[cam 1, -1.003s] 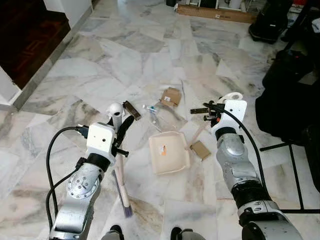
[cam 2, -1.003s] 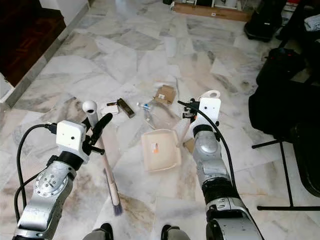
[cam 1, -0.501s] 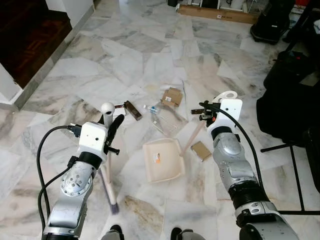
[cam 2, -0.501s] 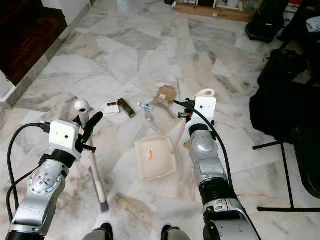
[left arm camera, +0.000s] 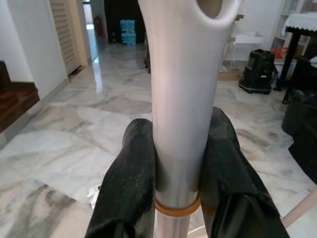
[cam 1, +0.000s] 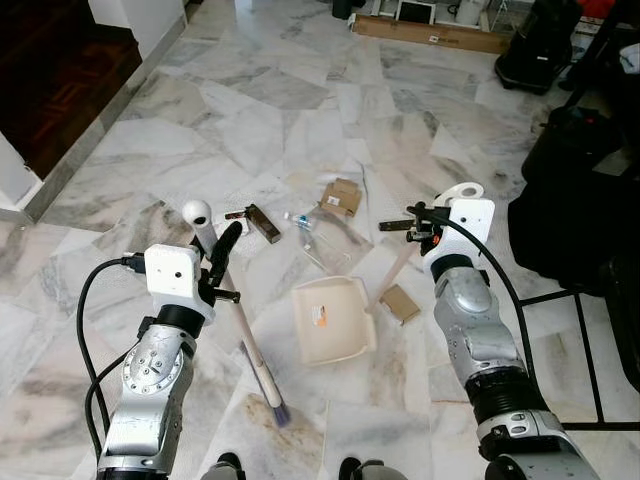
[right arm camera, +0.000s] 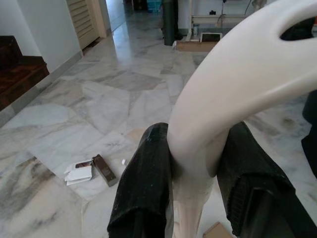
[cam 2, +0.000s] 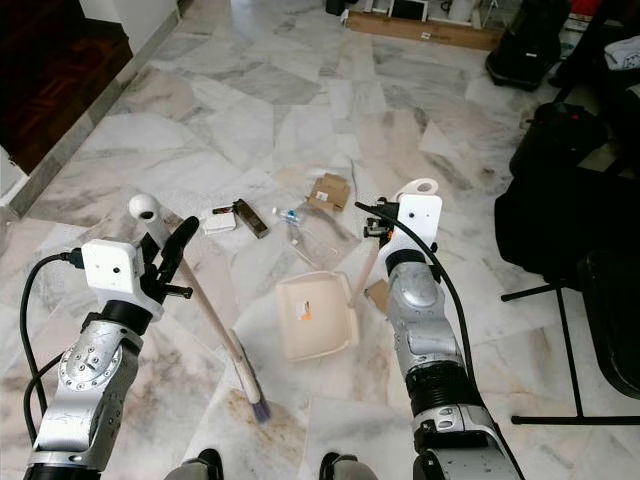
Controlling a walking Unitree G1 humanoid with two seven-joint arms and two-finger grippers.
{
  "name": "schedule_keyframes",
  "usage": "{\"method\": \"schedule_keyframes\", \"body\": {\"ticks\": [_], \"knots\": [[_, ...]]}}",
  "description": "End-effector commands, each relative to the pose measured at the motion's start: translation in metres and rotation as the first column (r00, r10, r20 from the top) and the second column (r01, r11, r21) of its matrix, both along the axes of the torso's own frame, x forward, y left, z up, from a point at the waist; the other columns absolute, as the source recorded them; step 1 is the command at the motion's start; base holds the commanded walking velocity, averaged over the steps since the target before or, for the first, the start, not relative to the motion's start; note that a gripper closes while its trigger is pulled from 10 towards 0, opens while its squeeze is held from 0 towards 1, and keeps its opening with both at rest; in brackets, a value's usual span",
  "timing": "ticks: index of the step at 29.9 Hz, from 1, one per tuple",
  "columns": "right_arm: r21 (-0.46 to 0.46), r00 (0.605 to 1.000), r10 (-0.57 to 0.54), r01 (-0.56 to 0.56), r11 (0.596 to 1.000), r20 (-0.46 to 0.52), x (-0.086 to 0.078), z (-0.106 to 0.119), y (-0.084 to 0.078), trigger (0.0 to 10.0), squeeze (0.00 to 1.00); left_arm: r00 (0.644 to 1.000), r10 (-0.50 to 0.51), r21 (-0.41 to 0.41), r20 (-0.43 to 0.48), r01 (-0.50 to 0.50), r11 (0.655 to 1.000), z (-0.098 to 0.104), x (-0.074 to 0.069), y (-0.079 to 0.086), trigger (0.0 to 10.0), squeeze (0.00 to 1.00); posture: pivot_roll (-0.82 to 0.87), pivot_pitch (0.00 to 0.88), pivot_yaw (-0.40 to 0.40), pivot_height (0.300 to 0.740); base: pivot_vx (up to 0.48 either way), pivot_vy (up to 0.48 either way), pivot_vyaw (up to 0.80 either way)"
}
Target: Sweep floor
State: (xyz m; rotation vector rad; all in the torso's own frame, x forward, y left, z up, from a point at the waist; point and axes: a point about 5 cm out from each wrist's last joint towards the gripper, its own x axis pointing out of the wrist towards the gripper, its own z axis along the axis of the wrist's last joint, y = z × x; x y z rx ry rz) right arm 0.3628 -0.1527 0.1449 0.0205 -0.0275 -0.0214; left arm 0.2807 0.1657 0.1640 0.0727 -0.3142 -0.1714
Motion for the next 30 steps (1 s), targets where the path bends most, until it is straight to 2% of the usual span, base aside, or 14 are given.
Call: {"method": "schedule_keyframes", "body": {"ticks": [1,7,16,18,24,30], "knots": [[0.02,0.998,-0.002,0.001,1.0,0.064,-0.001,0.015,0.0,10.0,0.0,0.999,-0.023,0.022,0.047,0.022,1.0,0.01,-0.003,-0.004,10.0,0.0,-0.02,0.144,-0.059,0.74,0.0,0.0,0.0],[0.029,0.998,0.005,-0.007,1.0,0.067,0.0,0.017,0.002,10.0,0.0,0.998,-0.045,0.041,0.051,0.043,0.998,0.014,-0.001,-0.005,10.0,0.0,-0.02,0.17,-0.061,0.74,0.0,0.0,0.0],[0.045,0.998,-0.008,0.006,0.999,0.058,0.001,0.019,0.004,10.0,0.0,1.0,-0.017,0.045,0.022,0.016,0.999,0.011,0.001,0.001,10.0,0.0,-0.04,0.197,-0.047,0.74,0.0,0.0,0.0],[0.047,0.998,-0.006,0.003,0.999,0.056,0.001,0.019,0.004,10.0,0.0,1.0,-0.015,0.045,0.02,0.014,0.999,0.011,0.001,0.002,10.0,0.0,-0.04,0.197,-0.047,0.74,0.27,0.0,0.0],[0.049,0.998,0.008,-0.011,0.999,0.066,0.002,0.022,0.007,10.0,0.0,1.0,-0.011,0.038,0.017,0.01,0.999,0.011,0.002,0.003,10.0,0.0,-0.04,0.208,-0.046,0.74,0.342,0.0,-0.74],[0.038,0.997,0.028,-0.031,0.999,0.071,0.002,0.024,0.012,10.0,0.0,1.0,-0.013,0.035,0.009,0.013,0.999,0.01,0.001,0.003,10.0,0.0,-0.04,0.219,-0.048,0.74,0.354,0.0,0.0]]}}
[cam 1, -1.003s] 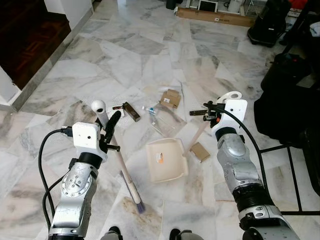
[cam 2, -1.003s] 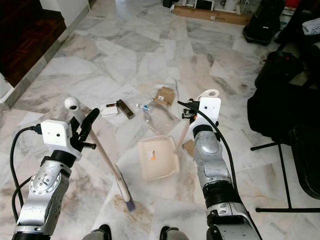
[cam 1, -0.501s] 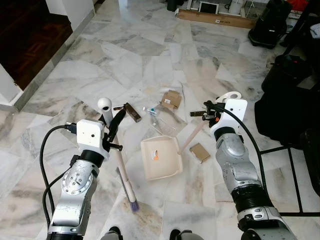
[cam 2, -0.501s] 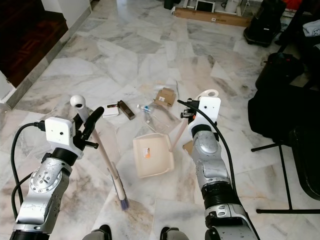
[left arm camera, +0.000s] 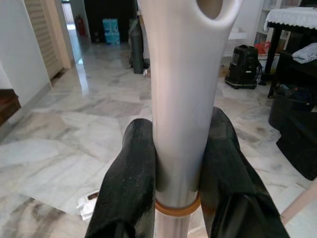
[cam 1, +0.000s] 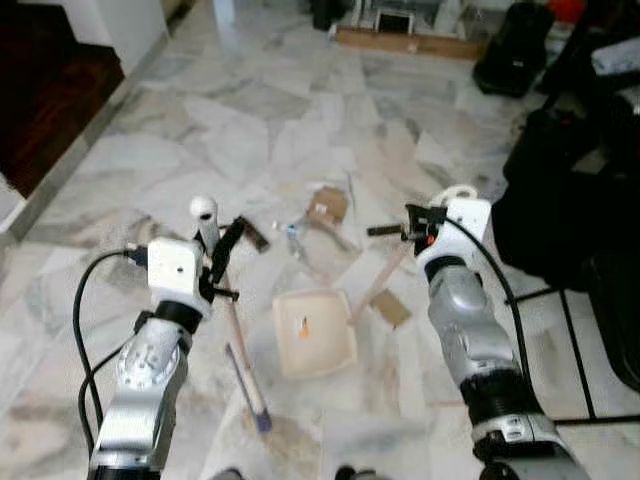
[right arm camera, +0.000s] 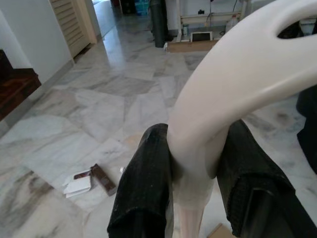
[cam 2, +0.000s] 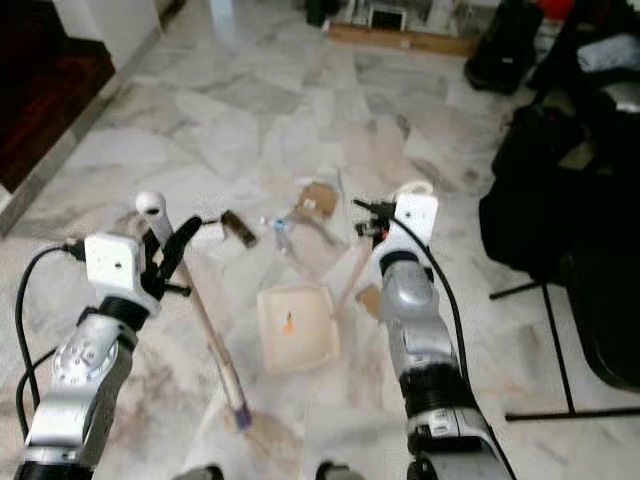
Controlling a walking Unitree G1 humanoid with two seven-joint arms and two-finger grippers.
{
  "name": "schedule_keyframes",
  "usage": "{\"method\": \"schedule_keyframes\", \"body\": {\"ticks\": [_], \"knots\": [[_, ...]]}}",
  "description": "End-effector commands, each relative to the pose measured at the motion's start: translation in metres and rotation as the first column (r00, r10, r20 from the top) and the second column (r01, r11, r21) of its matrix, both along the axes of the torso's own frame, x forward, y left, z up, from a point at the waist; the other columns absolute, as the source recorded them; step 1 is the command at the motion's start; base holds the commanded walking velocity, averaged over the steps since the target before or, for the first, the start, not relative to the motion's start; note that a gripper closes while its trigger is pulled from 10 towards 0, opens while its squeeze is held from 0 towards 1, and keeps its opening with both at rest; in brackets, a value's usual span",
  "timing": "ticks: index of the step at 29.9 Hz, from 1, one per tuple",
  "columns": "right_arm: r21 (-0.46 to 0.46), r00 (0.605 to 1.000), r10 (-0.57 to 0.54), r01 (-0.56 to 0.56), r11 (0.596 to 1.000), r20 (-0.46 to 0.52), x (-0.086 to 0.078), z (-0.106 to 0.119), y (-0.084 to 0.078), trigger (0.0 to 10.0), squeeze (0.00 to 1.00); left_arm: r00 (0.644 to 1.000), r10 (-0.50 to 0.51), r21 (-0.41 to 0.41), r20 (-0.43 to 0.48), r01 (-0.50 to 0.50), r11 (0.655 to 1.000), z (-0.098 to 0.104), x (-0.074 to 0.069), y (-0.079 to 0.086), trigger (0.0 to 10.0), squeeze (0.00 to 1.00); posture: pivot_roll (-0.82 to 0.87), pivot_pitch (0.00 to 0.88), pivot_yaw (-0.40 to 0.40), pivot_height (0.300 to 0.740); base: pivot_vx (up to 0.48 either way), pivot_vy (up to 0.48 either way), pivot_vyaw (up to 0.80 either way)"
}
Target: Sweep floor
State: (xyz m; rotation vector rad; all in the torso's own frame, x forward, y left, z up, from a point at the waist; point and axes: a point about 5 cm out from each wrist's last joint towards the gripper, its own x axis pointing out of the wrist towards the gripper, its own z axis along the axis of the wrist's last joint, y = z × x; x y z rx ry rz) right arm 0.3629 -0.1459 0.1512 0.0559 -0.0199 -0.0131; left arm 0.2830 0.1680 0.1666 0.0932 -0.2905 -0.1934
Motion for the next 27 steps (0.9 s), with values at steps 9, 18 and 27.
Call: {"method": "schedule_keyframes", "body": {"ticks": [9,18,27], "knots": [[0.004,0.998,0.026,-0.027,1.0,0.061,0.0017,0.0161,0.007,10.0,0.0,1.0,0.005,0.011,0.027,-0.005,1.0,0.0065,-0.0021,0.0014,10.0,0.0,-0.04,0.224,-0.05,0.74,0.352,0.0,0.0],[0.011,0.997,0.043,-0.044,0.999,0.067,0.002,0.0181,0.0084,10.0,0.0,1.0,0.0,0.013,0.03,0.0,1.0,0.0071,-0.0013,0.0,10.0,0.0,-0.04,0.224,-0.053,0.74,0.344,0.0,-0.27],[0.017,0.997,0.048,-0.049,0.999,0.063,0.0018,0.0181,0.0088,10.0,0.0,0.999,-0.001,0.015,0.032,0.001,1.0,0.0078,-0.0014,-0.0002,10.0,0.0,-0.04,0.22,-0.052,0.74,0.325,0.0,-0.21]]}}
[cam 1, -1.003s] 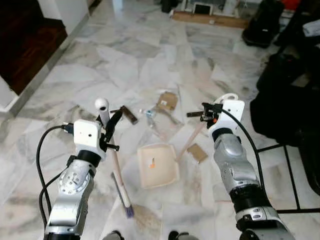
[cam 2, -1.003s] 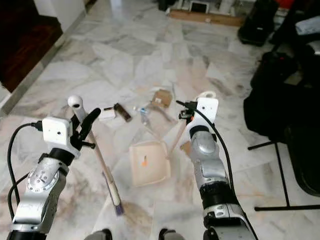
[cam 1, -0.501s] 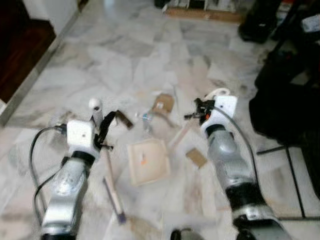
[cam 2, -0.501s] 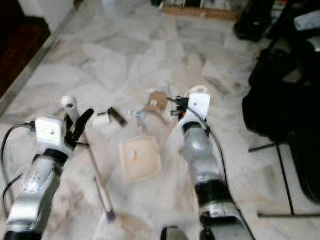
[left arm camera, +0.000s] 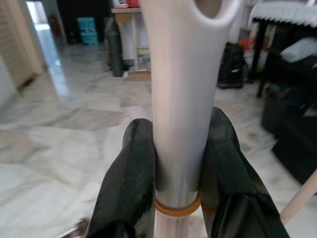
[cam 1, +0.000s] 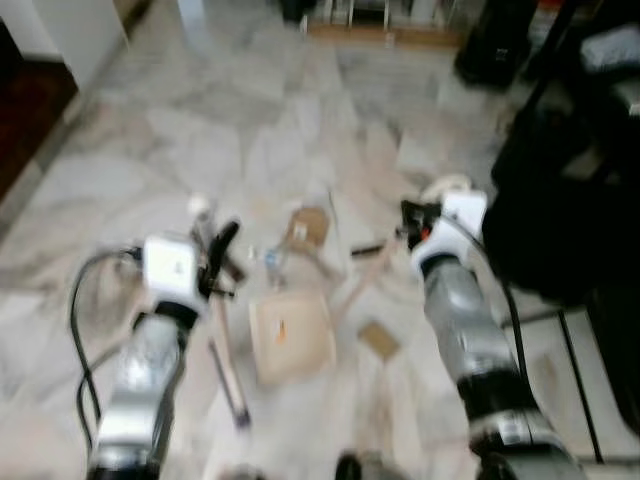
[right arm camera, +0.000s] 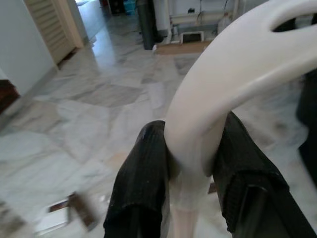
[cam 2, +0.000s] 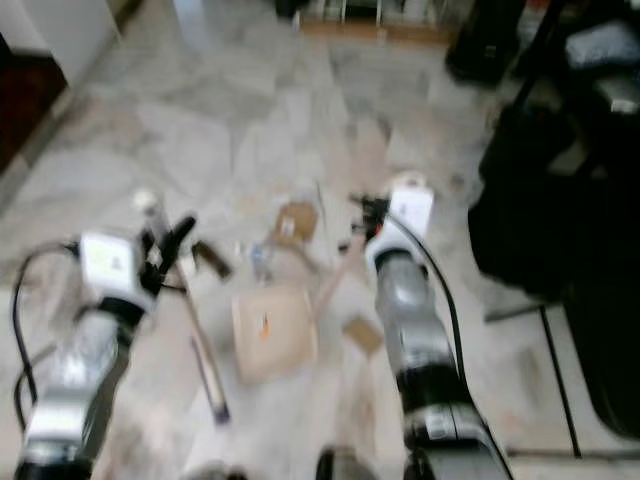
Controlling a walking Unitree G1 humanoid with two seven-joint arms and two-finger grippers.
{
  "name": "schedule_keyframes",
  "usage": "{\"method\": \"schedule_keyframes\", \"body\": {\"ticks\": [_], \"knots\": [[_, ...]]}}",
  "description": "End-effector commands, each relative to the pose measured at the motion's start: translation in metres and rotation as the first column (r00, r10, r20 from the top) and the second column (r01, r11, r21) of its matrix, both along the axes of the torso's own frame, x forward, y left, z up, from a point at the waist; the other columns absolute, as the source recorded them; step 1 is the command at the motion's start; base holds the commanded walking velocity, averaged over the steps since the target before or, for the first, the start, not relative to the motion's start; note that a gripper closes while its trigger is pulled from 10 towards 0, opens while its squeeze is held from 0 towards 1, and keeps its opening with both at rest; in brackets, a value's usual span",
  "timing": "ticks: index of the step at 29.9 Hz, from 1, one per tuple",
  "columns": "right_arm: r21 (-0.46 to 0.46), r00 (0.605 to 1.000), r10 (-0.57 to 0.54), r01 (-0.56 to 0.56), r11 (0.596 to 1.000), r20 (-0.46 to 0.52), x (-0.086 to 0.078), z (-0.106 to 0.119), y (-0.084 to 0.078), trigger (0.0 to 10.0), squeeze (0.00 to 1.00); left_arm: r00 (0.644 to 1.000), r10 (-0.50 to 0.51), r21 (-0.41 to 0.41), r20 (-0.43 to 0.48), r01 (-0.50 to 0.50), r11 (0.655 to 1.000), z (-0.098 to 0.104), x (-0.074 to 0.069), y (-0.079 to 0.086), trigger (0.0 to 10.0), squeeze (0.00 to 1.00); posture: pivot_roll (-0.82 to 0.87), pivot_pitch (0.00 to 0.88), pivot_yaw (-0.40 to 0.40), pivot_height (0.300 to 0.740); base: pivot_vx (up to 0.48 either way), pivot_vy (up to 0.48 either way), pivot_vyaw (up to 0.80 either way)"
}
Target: Sweep floor
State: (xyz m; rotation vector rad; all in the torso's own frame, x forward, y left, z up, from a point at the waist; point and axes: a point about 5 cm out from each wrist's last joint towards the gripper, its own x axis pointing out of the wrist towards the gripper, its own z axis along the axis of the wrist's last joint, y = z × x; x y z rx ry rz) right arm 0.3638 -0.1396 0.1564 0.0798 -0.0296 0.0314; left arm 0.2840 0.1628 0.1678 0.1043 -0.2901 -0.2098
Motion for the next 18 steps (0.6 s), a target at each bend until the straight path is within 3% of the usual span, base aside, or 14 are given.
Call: {"method": "schedule_keyframes", "body": {"ticks": [1,15,18], "knots": [[-0.004,0.999,0.003,-0.003,1.0,0.052,0.001,0.013,0.0027,10.0,0.0,0.999,0.013,0.002,0.033,-0.013,1.0,0.0067,-0.0025,0.0053,10.0,0.0,-0.04,0.217,-0.052,0.74,0.326,0.0,0.0],[-0.002,0.998,0.002,-0.002,1.0,0.063,0.0009,0.0155,0.0017,10.0,0.0,0.999,0.003,0.011,0.042,-0.004,1.0,0.0086,-0.0032,0.0042,10.0,0.0,-0.04,0.203,-0.05,0.74,0.295,0.0,-0.8],[-0.006,0.998,-0.004,0.004,1.0,0.066,0.0009,0.016,-0.0002,10.0,0.0,0.999,0.0,0.011,0.043,-0.001,1.0,0.0086,-0.0038,0.004,10.0,0.0,-0.04,0.198,-0.05,0.74,0.0,0.0,-0.8]]}}
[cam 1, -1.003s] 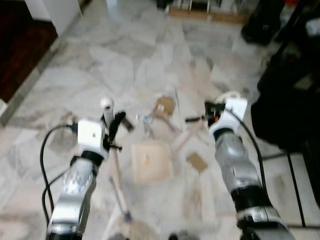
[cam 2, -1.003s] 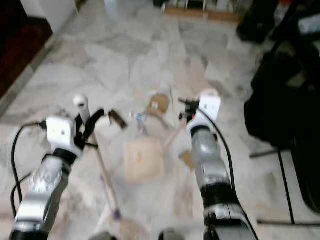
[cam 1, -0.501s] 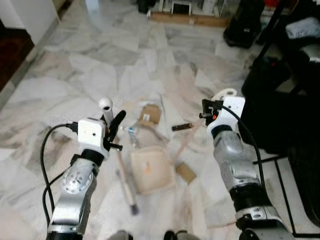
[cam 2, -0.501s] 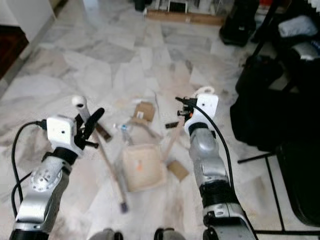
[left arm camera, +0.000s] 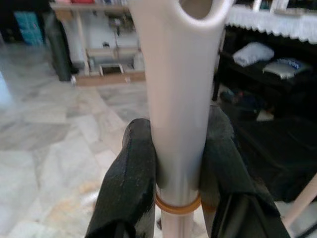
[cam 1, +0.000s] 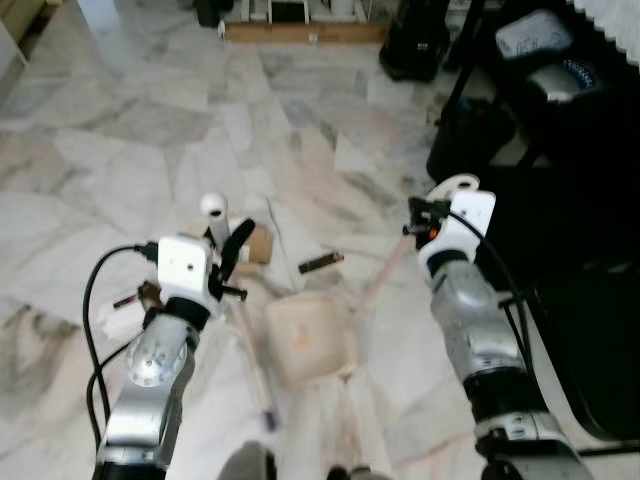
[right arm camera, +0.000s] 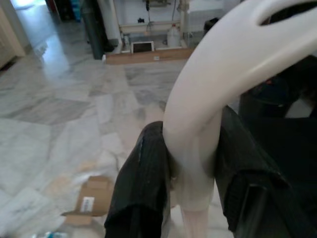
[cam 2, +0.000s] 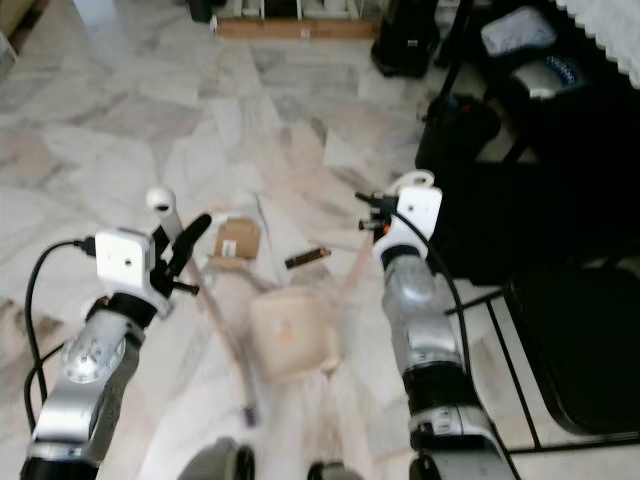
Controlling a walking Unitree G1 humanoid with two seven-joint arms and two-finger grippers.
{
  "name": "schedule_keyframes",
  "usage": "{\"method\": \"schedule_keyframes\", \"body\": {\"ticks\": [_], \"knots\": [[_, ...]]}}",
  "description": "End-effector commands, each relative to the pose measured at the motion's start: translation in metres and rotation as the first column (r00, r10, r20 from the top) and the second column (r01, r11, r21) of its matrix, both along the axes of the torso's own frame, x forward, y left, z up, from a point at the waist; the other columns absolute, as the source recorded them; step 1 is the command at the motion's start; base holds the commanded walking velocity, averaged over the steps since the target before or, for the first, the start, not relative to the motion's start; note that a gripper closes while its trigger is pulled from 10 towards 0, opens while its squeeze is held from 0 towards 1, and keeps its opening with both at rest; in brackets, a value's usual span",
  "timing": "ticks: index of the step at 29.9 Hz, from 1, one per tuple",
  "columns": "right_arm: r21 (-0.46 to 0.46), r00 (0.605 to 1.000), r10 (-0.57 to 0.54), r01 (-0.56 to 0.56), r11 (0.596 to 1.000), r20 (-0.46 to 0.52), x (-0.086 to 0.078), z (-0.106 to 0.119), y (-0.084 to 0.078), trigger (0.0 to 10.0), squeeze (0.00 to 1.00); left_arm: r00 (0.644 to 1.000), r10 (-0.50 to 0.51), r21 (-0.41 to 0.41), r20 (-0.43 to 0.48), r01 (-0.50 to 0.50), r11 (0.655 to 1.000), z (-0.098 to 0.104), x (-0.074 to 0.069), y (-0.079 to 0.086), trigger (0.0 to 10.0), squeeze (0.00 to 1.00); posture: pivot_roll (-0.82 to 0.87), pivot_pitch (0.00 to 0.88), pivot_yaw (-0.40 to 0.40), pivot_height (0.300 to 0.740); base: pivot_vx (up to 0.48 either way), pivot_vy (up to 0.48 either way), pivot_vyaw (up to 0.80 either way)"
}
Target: Sweep floor
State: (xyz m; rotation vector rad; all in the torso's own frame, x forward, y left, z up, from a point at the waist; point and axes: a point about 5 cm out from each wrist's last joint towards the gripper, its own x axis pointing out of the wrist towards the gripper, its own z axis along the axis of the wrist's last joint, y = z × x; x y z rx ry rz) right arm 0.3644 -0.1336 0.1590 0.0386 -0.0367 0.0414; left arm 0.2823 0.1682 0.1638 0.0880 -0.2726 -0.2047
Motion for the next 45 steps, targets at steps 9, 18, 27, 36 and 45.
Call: {"method": "schedule_keyframes", "body": {"ticks": [9,18,27,36,45], "knots": [[0.038,0.997,-0.024,0.021,0.999,0.073,0.0008,0.0166,-0.0087,10.0,0.0,0.998,-0.005,0.026,0.068,0.004,1.0,0.0137,-0.0015,-0.0018,10.0,0.0,-0.04,0.209,-0.051,0.74,0.0,0.0,-0.71],[0.034,0.997,-0.029,0.026,0.999,0.068,0.0004,0.0151,-0.011,10.0,0.0,0.998,-0.007,0.03,0.059,0.005,1.0,0.0118,-0.0024,-0.002,10.0,0.0,-0.04,0.219,-0.05,0.74,0.0,0.0,0.0],[0.037,0.998,-0.031,0.029,0.999,0.063,0.0,0.0131,-0.0097,10.0,0.0,0.999,-0.005,0.043,0.052,0.003,0.999,0.0118,-0.0011,-0.001,10.0,0.0,-0.03,0.232,-0.042,0.74,0.0,0.0,0.0],[0.036,0.997,-0.029,0.026,0.999,0.078,0.001,0.0176,-0.0095,10.0,0.0,0.999,-0.004,0.045,0.045,0.002,0.999,0.0102,-0.0018,-0.0006,10.0,0.0,-0.04,0.241,-0.043,0.74,0.195,0.0,0.0],[0.035,0.995,-0.037,0.034,0.999,0.092,0.0004,0.0204,-0.0119,10.0,0.0,0.999,-0.011,0.044,0.046,0.008,0.999,0.0108,-0.0009,-0.0013,10.0,0.0,-0.04,0.238,-0.04,0.74,0.261,0.0,0.0]]}}
